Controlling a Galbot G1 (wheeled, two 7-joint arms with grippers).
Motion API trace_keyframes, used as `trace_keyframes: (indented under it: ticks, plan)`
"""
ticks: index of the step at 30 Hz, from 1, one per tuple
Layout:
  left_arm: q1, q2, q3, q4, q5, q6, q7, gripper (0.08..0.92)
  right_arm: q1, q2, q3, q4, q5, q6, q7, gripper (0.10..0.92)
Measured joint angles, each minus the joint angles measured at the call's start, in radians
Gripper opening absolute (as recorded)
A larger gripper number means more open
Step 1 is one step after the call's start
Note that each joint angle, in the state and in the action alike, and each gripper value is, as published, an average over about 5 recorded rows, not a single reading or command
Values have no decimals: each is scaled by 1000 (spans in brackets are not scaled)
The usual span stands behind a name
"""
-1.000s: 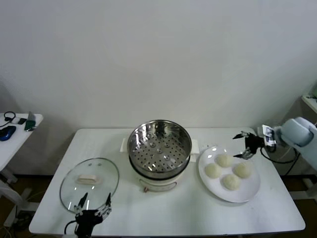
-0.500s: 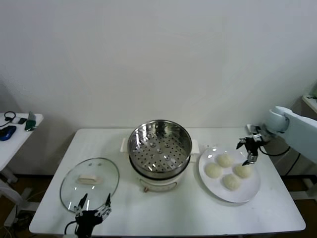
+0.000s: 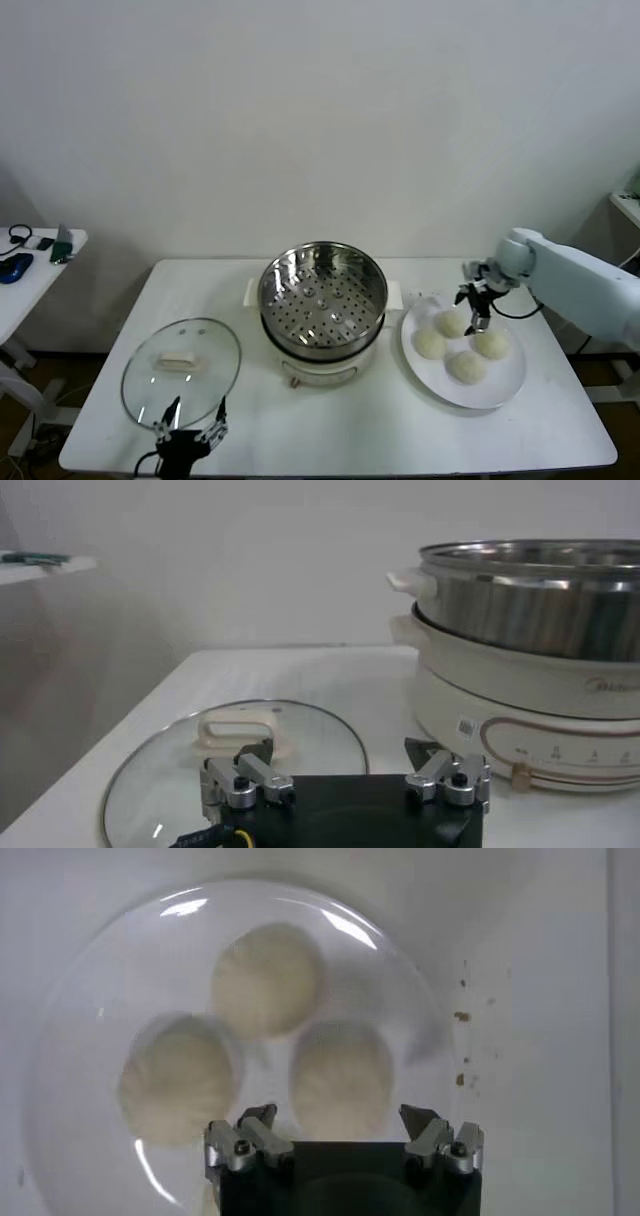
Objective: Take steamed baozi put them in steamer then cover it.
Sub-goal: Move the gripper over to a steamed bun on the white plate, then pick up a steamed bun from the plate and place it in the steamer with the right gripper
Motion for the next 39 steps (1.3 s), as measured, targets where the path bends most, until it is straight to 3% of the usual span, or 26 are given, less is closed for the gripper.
trace_keyframes:
  ticks: [8,17,26,39]
  plan:
    - [3,0,1,-1,5,3,-1,823,-20,23,24,-34,-16,-3,9,726]
    - [9,-2,7,-4,11,3,-3,823,29,12,1,-2,-2,22,-4,713]
    - [21,-2,14,-20,21,3,-4,823,324,20,-175,132,56,125,-40,712]
    - [30,4,17,-39,23,-3,-4,823,675,175,-364,422,84,334,-16,712]
